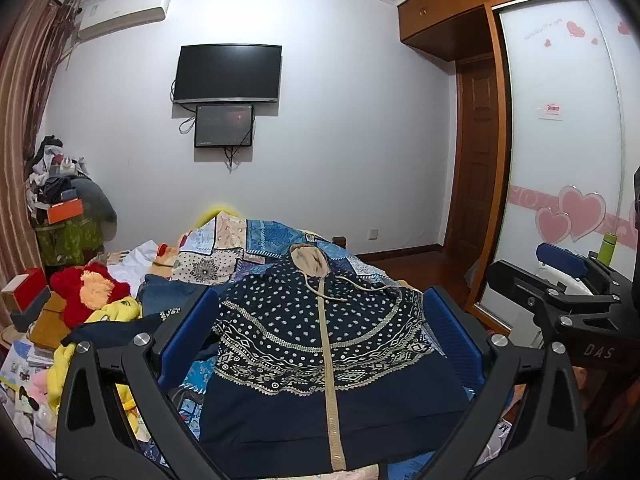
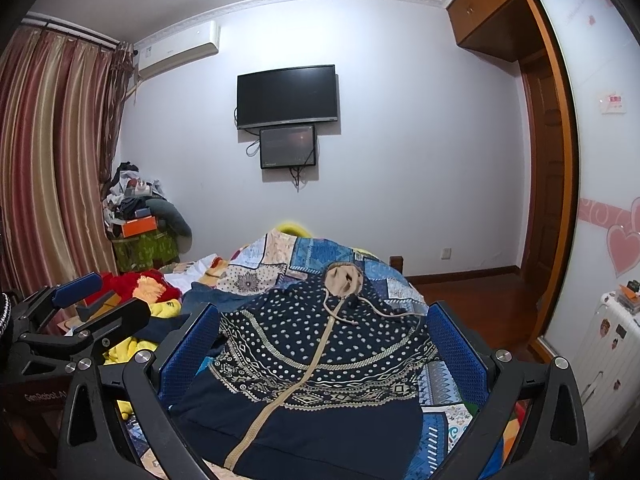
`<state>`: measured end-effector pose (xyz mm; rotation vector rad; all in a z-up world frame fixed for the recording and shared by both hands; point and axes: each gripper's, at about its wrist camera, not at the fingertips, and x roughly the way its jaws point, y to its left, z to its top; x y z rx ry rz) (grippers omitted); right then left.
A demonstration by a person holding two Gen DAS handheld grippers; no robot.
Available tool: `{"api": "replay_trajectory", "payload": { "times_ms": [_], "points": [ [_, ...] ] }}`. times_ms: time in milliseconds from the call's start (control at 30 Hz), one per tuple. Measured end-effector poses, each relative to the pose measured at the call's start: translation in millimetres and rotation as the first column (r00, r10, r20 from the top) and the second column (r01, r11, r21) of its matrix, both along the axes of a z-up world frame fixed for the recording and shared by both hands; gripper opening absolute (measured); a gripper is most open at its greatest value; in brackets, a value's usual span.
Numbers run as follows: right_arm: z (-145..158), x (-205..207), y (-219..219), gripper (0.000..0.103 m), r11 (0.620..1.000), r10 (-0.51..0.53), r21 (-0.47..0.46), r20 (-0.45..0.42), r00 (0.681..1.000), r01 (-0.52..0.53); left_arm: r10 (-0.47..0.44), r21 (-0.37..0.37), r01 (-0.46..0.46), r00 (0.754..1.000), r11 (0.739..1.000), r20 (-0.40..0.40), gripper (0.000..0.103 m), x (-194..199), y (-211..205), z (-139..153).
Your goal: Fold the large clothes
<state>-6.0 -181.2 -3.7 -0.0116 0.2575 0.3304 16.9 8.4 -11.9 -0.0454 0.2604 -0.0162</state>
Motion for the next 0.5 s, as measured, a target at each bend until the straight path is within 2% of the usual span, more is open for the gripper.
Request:
{"api": "replay_trajectory", "payload": {
  "times_ms": [233,500],
  "points": [
    [-6,27,13,0.103,1.000,-0.006,-0.027,-0.027,1.000,0.005,0.023,-0.016,-0.024,0.999,1.000,-0.025,0.103,18,19,-10],
    [-26,95,38,0.103,0.999,-0.018,-0.052,-0.074,0.997,0.014,0.112,-0.019,-0.113,0.992,0.993,-0.051,0.103,63,70,-29]
  ]
}}
